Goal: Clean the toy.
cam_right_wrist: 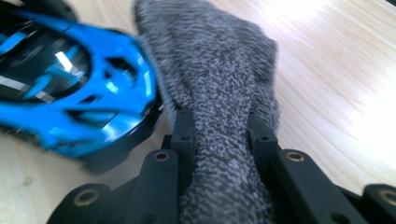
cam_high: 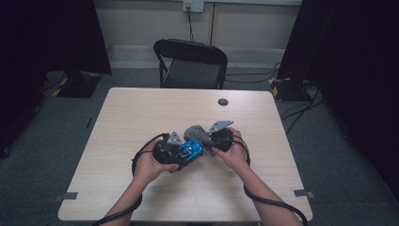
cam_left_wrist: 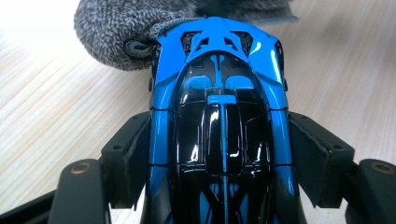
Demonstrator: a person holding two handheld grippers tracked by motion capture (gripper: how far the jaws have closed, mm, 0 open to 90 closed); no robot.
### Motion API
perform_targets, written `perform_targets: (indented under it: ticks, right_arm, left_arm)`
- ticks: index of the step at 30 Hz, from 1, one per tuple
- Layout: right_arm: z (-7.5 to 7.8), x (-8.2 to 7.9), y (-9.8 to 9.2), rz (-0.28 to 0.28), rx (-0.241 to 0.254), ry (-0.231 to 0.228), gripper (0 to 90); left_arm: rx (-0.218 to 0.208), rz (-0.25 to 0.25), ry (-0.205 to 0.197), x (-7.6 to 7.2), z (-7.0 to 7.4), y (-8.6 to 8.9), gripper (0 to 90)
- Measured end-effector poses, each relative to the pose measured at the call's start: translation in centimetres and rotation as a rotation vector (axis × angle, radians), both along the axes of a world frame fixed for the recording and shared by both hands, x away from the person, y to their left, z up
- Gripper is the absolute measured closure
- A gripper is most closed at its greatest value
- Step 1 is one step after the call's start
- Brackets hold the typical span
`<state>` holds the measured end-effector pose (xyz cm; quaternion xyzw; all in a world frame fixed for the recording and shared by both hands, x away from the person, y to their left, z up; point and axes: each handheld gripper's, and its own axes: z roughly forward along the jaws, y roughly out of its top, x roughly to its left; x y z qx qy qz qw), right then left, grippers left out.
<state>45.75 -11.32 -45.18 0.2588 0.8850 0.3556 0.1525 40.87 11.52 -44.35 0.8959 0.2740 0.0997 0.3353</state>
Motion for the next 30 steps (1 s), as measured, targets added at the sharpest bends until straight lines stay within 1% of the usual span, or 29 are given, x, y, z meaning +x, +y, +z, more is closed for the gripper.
perform_targets:
  ticks: [3, 4, 5, 8, 12, 14, 16, 20, 24, 26, 30]
  right_arm:
    - [0.1, -0.2, 0.2, 0.034, -0.012, -0.003, 70.7]
    - [0.1, -0.2, 0.2, 0.04, -0.014, -0.003, 70.8]
    - [0.1, -0.3, 0.2, 0.045, -0.015, -0.005, 70.9]
    - [0.2, -0.7, 0.1, 0.068, 0.002, -0.005, 71.2]
    - [0.4, -1.3, 0.1, 0.095, -0.012, -0.01, 71.4]
    - [0.4, -1.6, 0.0, 0.099, -0.01, -0.011, 71.5]
    - [0.4, -1.9, -0.1, 0.103, 0.006, -0.008, 71.5]
    - [0.2, -2.4, -0.1, 0.109, 0.024, 0.003, 71.6]
    - [0.0, -3.1, -0.1, 0.115, 0.041, 0.013, 71.6]
    - [-0.2, -3.3, 0.0, 0.121, 0.045, 0.023, 71.6]
    - [-0.5, -3.7, 0.1, 0.129, 0.051, 0.038, 71.5]
  left_arm:
    - [0.0, 0.01, 0.007, 0.1, -0.2, 0.2, 28.5]
    - [0.001, 0.018, 0.001, 0.1, -0.3, 0.3, 28.4]
    - [0.014, 0.023, 0.001, 0.1, -0.3, 0.5, 28.4]
    - [0.012, 0.045, -0.002, 0.2, -0.4, 0.9, 28.4]
    - [0.021, 0.059, -0.011, 0.3, -0.4, 1.4, 28.4]
    - [0.011, 0.073, -0.011, 0.3, -0.4, 1.6, 28.4]
    - [0.006, 0.08, -0.009, 0.4, -0.4, 1.7, 28.4]
    - [0.013, 0.097, -0.008, 0.5, -0.5, 1.9, 28.4]
    - [0.006, 0.12, -0.006, 0.7, -0.6, 2.4, 28.4]
    - [0.007, 0.134, -0.009, 0.8, -0.7, 2.6, 28.4]
    - [0.002, 0.153, -0.002, 1.0, -0.9, 3.2, 28.4]
